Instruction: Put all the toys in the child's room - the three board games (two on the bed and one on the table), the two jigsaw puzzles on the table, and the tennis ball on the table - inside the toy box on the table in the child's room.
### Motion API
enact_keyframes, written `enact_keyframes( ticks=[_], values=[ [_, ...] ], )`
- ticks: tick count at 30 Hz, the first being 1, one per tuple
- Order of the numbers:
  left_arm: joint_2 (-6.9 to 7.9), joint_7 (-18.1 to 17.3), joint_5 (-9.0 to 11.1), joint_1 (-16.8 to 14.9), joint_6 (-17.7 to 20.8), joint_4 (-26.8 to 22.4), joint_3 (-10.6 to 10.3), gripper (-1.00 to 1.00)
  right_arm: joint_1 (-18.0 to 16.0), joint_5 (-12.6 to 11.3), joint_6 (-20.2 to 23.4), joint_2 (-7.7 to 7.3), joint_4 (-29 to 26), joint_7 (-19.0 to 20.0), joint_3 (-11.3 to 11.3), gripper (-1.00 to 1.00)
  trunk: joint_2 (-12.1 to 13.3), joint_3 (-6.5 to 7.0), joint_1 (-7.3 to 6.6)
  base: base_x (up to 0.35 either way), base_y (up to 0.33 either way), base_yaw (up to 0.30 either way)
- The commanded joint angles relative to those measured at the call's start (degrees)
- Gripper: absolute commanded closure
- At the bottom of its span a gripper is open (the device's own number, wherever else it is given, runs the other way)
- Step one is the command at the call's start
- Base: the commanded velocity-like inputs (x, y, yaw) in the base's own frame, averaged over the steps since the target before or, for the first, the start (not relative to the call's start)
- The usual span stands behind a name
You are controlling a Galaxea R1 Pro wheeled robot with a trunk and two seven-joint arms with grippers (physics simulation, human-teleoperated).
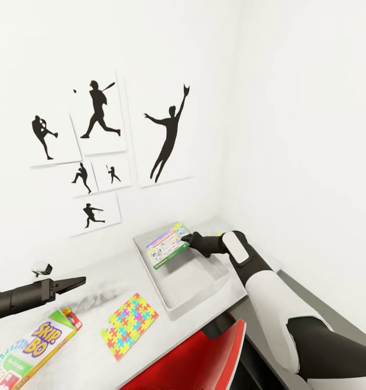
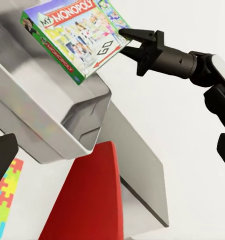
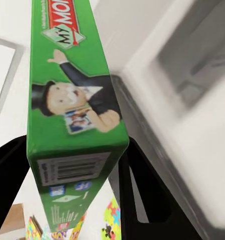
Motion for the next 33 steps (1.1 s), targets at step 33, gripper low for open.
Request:
enact_keyframes(
  ticks=[33],
  values=[
    [4.41,-0.2,10.4,1.2,0.7,-0.3,-0.6,-1.0,-0.2,1.1,-2.4,-0.02,-0.2,-0.4,0.9,1.0,-0.1,-3.23,0.03,0.0,0.0,0.0]
  ],
)
